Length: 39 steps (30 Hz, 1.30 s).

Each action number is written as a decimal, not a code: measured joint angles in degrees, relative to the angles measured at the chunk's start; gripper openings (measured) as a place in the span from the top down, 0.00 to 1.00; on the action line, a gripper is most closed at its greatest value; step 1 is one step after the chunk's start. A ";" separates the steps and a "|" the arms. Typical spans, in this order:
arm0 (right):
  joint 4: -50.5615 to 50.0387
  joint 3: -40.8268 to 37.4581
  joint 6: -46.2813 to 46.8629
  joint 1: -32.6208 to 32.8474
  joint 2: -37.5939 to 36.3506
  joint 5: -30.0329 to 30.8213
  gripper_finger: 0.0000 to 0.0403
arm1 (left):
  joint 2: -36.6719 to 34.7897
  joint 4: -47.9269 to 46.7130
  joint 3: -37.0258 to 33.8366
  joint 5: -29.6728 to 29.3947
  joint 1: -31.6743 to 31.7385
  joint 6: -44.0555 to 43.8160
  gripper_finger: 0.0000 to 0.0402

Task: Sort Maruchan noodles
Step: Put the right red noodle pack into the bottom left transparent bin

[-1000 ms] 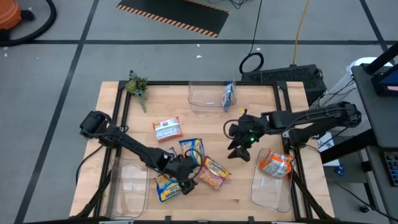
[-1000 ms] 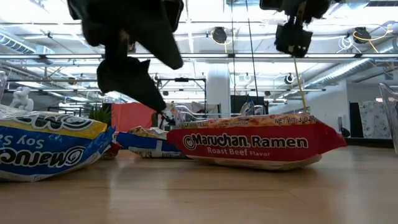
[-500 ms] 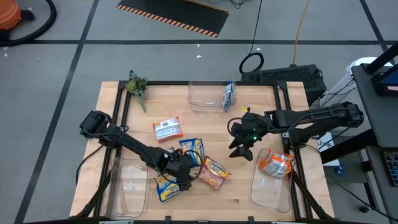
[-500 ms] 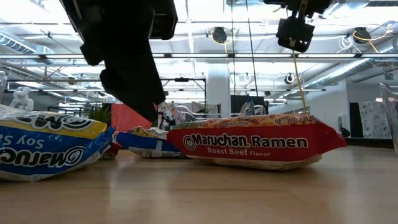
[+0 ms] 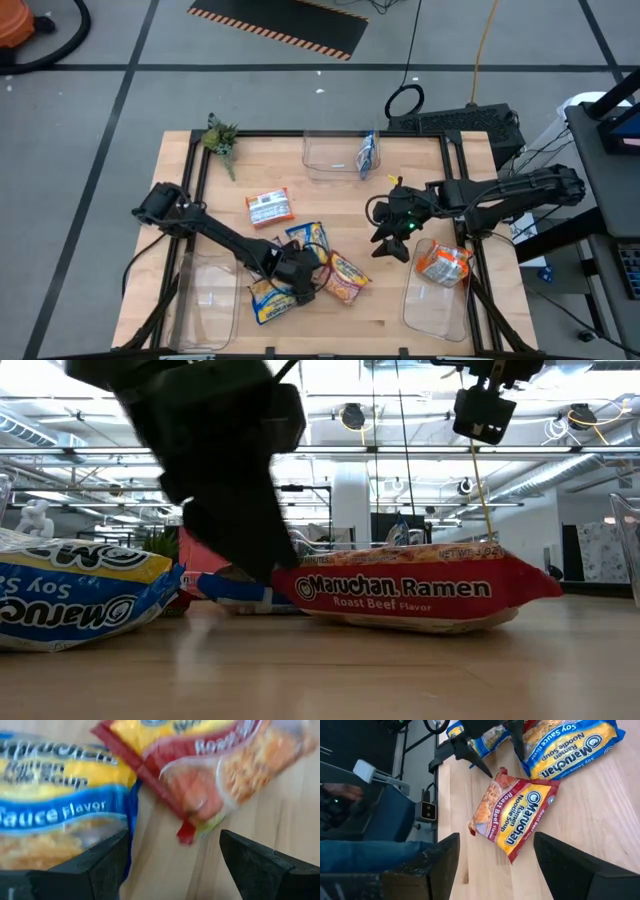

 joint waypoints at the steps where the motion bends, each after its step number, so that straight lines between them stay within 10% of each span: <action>1: -0.05 0.00 0.02 0.00 0.00 -0.02 0.39 | 0.00 1.14 0.00 -0.26 0.27 0.49 0.22; 14: -5.47 -0.02 -3.29 0.00 0.01 -2.91 0.39 | 3.06 6.46 0.09 1.42 1.72 12.44 0.24; 39: -6.91 -0.02 0.89 0.00 0.01 -2.83 0.39 | 5.03 22.27 0.02 3.42 1.83 21.78 0.71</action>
